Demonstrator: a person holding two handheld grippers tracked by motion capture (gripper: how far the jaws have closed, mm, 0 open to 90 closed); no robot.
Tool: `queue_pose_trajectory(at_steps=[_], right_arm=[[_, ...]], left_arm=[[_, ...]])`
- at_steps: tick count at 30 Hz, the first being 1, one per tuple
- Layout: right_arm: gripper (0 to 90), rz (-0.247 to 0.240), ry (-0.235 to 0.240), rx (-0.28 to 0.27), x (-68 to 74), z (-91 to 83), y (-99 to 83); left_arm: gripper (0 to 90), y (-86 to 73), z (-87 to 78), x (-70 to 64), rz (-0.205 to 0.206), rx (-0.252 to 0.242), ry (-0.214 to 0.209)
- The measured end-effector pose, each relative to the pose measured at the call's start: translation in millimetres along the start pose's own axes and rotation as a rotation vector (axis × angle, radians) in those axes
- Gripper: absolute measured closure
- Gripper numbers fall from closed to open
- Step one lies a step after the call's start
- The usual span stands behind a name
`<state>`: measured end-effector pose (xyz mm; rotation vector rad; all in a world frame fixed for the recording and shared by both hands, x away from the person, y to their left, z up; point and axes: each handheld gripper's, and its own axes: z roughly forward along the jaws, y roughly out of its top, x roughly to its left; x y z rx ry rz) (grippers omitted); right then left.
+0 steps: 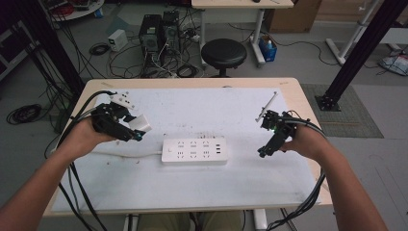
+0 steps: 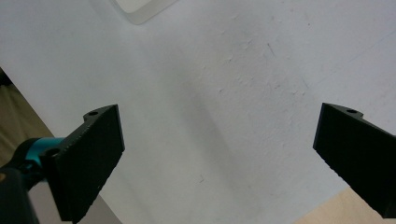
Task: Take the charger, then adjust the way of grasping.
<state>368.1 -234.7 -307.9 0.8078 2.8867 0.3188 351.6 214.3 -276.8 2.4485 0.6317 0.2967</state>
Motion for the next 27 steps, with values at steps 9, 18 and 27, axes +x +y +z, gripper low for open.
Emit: queue_pose_trajectory(at_steps=[9,18,27], right_arm=[[1.2,0.030,-0.003,-0.023,0.6,-1.1,-2.3],[1.2,0.104,0.025,-0.130,2.7,-1.6,-5.9],[1.2,0.212,0.151,-0.283,14.5,-1.0,-11.5]], left_arm=[[42.5,4.4,3.5,-5.6,0.053,-0.003,-0.017],[42.5,12.8,16.0,-15.4,0.118,-0.008,-0.057],[42.4,25.8,28.0,-31.0,0.179,-0.029,-0.085]])
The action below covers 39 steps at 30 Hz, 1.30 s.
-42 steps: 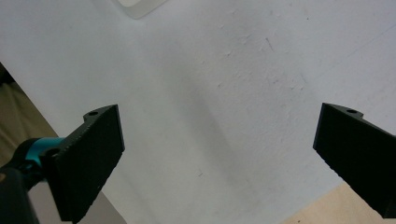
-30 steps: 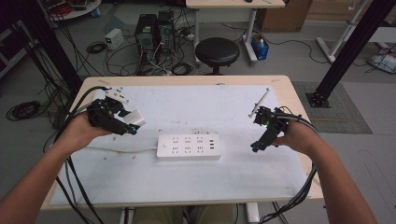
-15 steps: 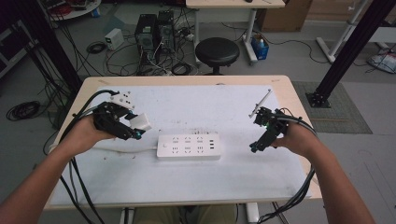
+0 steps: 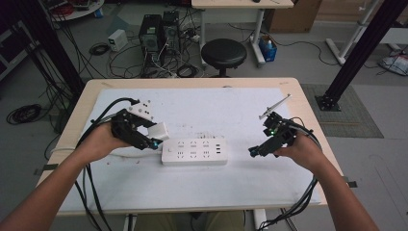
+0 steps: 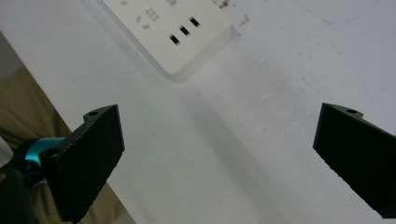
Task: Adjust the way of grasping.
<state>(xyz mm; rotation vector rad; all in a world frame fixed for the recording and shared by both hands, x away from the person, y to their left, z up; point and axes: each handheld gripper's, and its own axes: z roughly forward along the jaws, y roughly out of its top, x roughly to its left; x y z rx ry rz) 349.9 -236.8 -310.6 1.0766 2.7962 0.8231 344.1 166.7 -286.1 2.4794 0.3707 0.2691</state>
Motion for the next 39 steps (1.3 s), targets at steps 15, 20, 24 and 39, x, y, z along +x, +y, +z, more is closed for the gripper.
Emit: queue_pose_trajectory(at_steps=[15,20,24,39], right_arm=[[1.2,0.172,0.303,-0.241,20.0,-3.7,10.0],[1.2,0.195,0.342,-0.250,31.3,2.3,18.7],[1.2,0.243,0.390,-0.269,34.5,7.4,23.3],[4.5,0.443,0.539,-0.263,29.6,23.7,19.6]], left_arm=[[42.4,24.8,23.5,-19.9,0.071,-0.043,-0.017],[42.4,32.6,30.5,-26.0,0.096,-0.049,-0.024],[42.4,37.4,36.2,-31.5,0.109,-0.055,-0.026],[42.4,51.2,53.4,-44.6,0.177,-0.119,-0.076]])
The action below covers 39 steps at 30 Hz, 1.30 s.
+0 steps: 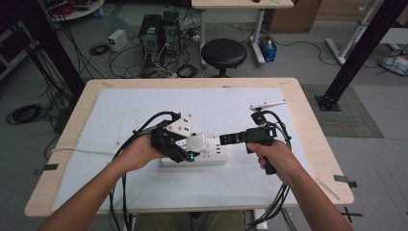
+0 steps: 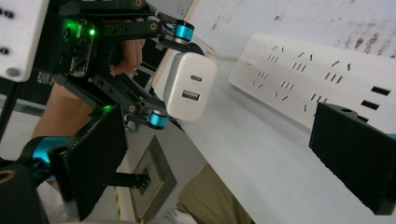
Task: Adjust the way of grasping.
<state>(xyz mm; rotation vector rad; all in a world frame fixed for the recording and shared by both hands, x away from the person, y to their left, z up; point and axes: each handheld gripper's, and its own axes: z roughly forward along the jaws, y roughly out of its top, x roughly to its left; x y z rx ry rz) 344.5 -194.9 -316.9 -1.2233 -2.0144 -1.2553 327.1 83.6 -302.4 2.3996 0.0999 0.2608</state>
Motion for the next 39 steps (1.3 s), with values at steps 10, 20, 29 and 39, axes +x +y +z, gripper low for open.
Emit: queue_pose_trajectory(at_steps=[10,20,29,39], right_arm=[[9.6,0.112,0.046,0.006,-8.6,2.4,-3.7],[15.4,0.171,0.078,0.039,-9.0,13.8,-2.5],[25.2,0.191,0.065,0.066,-9.3,24.8,0.7],[40.2,0.187,0.066,0.090,-9.5,35.5,2.9]], left_arm=[[42.5,3.4,1.8,0.9,0.022,-0.069,-0.024],[42.5,7.4,11.6,-0.3,0.052,-0.081,-0.039],[42.5,9.6,20.0,0.1,0.057,-0.093,-0.050],[42.4,10.6,25.1,-1.4,0.070,-0.088,-0.037]])
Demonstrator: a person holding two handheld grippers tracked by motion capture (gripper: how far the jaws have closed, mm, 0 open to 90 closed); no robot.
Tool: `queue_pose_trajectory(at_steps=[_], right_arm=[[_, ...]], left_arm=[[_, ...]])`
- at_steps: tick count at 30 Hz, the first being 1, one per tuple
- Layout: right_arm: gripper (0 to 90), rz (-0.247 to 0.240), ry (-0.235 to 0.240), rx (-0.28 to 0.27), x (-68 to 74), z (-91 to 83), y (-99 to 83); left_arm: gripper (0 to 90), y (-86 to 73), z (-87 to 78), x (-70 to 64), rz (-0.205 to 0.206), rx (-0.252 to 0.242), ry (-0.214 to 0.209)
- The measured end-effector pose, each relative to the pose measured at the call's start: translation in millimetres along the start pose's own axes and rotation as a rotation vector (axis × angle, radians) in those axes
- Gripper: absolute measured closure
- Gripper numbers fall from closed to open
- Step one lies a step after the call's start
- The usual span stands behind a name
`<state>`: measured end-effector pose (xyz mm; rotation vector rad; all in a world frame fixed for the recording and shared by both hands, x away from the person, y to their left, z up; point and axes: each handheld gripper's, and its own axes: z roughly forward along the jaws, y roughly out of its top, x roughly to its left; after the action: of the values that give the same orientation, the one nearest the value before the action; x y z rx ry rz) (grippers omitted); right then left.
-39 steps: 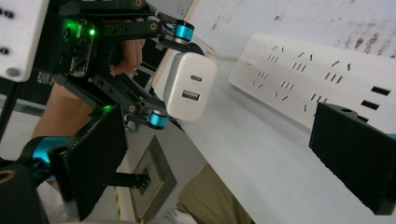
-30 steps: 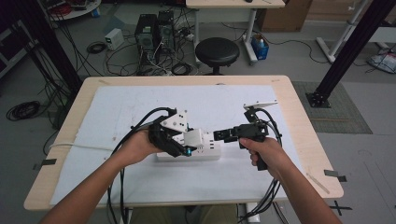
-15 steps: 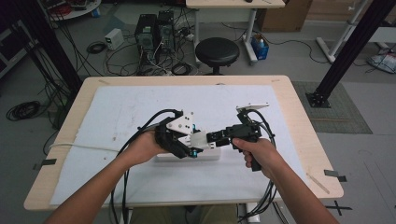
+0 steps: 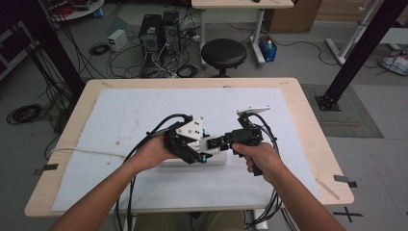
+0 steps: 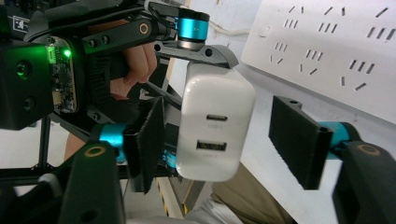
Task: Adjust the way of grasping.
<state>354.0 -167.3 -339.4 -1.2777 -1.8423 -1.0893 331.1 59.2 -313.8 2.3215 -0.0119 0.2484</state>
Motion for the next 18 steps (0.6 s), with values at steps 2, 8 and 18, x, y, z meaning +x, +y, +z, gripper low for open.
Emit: queue_pose_trajectory(at_steps=[2,8,18], right_arm=[[42.8,-0.001,0.007,0.008,-0.3,2.0,0.6],[55.4,-0.005,0.025,-0.009,-1.4,3.5,1.6],[62.0,0.051,0.052,-0.012,-7.2,3.2,2.0]], left_arm=[[42.5,-0.1,-0.2,-0.4,0.005,0.001,0.007],[42.5,-0.3,0.0,-2.1,0.023,0.006,0.020],[42.1,0.5,5.0,-4.4,0.009,0.014,0.037]])
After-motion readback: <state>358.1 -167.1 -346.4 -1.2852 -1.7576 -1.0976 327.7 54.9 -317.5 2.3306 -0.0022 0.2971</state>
